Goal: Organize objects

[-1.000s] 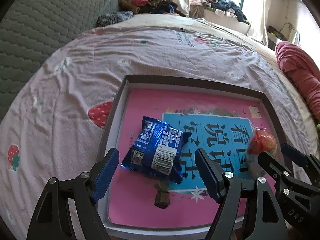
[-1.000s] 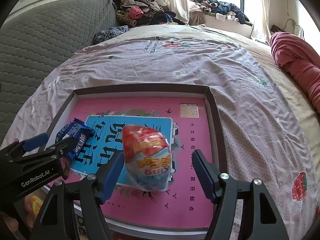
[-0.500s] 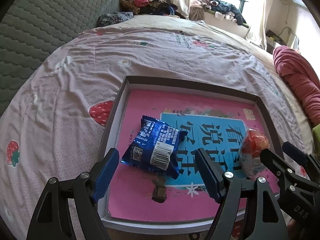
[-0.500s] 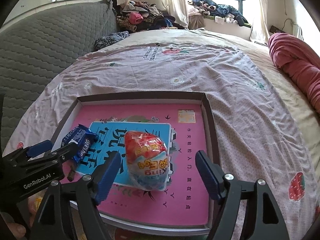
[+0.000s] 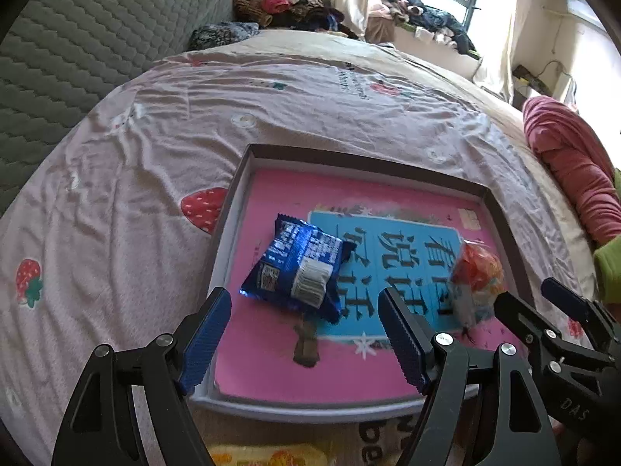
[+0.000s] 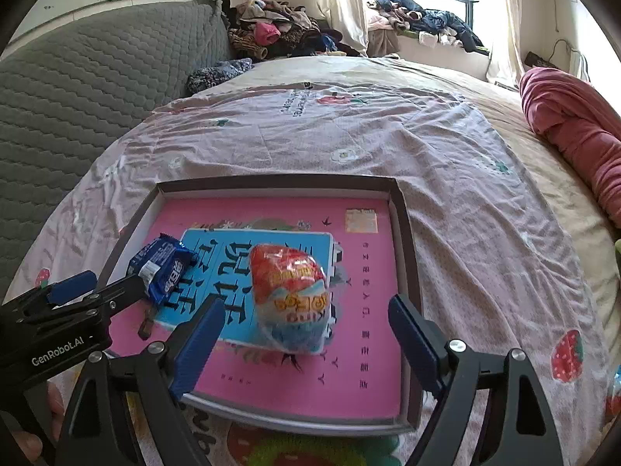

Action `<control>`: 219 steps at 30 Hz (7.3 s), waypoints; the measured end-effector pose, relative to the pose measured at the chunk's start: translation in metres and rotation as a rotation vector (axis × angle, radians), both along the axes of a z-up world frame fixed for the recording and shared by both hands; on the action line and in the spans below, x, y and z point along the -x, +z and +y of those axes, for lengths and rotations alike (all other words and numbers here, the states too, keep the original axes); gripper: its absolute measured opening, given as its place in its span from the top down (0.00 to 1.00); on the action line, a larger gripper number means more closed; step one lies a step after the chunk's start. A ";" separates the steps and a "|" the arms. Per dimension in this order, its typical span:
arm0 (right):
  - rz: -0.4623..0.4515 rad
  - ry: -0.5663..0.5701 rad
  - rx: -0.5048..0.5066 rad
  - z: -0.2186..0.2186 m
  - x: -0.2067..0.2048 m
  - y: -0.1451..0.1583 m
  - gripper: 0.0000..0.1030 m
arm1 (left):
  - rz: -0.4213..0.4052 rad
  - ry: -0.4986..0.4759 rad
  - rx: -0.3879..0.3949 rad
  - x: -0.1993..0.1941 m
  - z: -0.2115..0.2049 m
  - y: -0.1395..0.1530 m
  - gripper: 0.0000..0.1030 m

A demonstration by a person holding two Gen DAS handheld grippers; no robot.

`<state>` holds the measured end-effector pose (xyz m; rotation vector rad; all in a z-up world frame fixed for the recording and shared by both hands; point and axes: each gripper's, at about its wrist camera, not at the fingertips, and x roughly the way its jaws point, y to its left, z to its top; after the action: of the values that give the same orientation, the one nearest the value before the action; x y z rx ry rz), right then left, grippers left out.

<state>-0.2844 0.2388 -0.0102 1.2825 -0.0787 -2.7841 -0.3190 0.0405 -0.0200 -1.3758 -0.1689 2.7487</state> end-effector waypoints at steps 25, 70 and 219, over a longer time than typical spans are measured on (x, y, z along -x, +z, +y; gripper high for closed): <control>-0.024 0.009 0.050 0.008 -0.068 0.020 0.00 | -0.002 0.026 -0.022 -0.065 -0.027 0.010 0.23; 0.076 0.058 0.010 -0.017 -0.167 0.099 0.00 | 0.017 -0.051 0.058 -0.164 -0.025 0.073 0.16; 0.037 0.102 -0.094 -0.051 -0.258 0.029 0.00 | 0.028 -0.084 0.028 -0.238 -0.044 0.028 0.00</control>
<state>-0.0260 0.1878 0.0189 1.2175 0.1180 -2.7528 -0.0810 -0.0036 0.0078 -1.3179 -0.0704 2.7104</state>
